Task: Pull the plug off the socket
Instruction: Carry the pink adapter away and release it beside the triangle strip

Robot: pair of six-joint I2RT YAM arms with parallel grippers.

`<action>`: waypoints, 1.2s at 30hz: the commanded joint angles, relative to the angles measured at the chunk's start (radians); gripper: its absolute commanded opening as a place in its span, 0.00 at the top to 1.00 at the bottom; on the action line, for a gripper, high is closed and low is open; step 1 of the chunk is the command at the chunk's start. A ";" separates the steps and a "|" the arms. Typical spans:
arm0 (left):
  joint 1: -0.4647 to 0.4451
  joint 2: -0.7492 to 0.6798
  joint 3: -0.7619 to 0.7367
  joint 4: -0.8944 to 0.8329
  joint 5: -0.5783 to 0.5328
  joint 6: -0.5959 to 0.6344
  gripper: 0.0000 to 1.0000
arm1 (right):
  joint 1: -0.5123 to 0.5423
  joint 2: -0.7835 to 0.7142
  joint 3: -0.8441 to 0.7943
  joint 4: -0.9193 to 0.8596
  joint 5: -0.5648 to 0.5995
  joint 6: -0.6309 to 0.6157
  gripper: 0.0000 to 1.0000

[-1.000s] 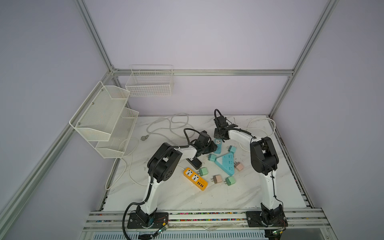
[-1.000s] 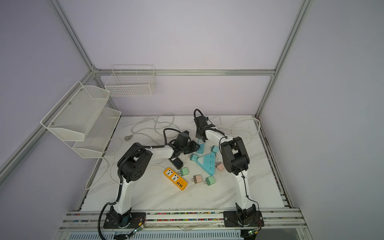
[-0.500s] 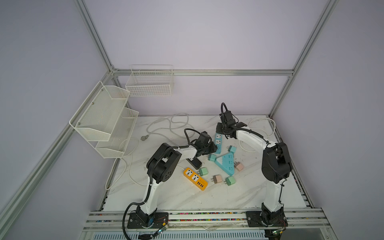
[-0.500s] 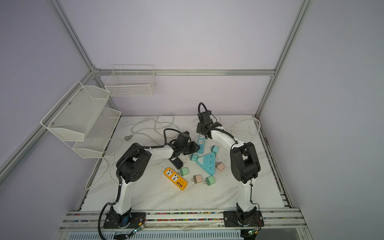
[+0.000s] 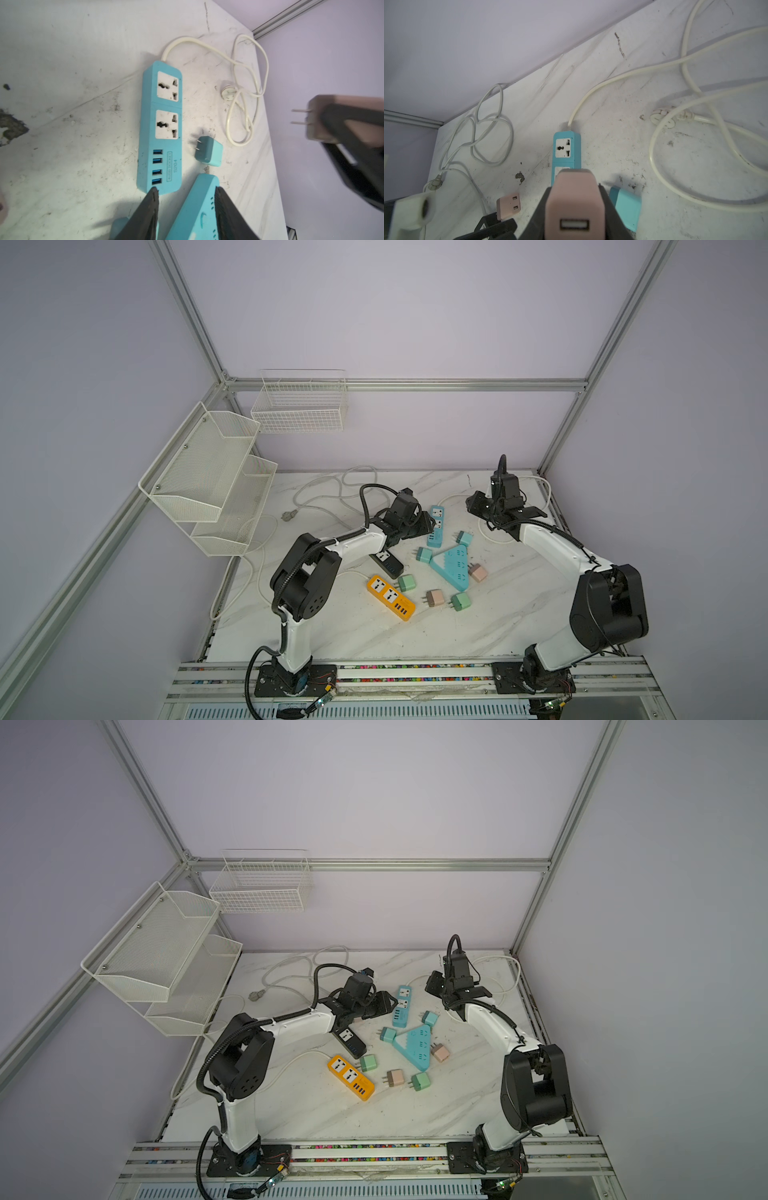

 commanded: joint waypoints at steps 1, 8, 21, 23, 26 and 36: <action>-0.011 -0.064 -0.082 0.031 -0.004 0.014 0.54 | -0.021 -0.055 -0.078 0.072 -0.099 0.030 0.78; -0.041 -0.147 -0.178 0.052 -0.012 0.015 0.51 | -0.088 -0.121 -0.241 0.114 -0.178 0.030 0.78; -0.118 -0.194 -0.250 0.069 -0.044 0.004 0.46 | -0.185 -0.095 -0.464 0.278 -0.269 0.079 0.77; -0.122 -0.188 -0.252 0.069 -0.042 -0.002 0.46 | -0.188 -0.069 -0.473 0.289 -0.277 0.076 0.77; -0.133 -0.183 -0.251 0.070 -0.047 -0.004 0.45 | -0.190 -0.053 -0.484 0.309 -0.277 0.075 0.77; -0.147 -0.171 -0.253 0.073 -0.053 -0.009 0.42 | -0.191 -0.008 -0.508 0.349 -0.273 0.073 0.73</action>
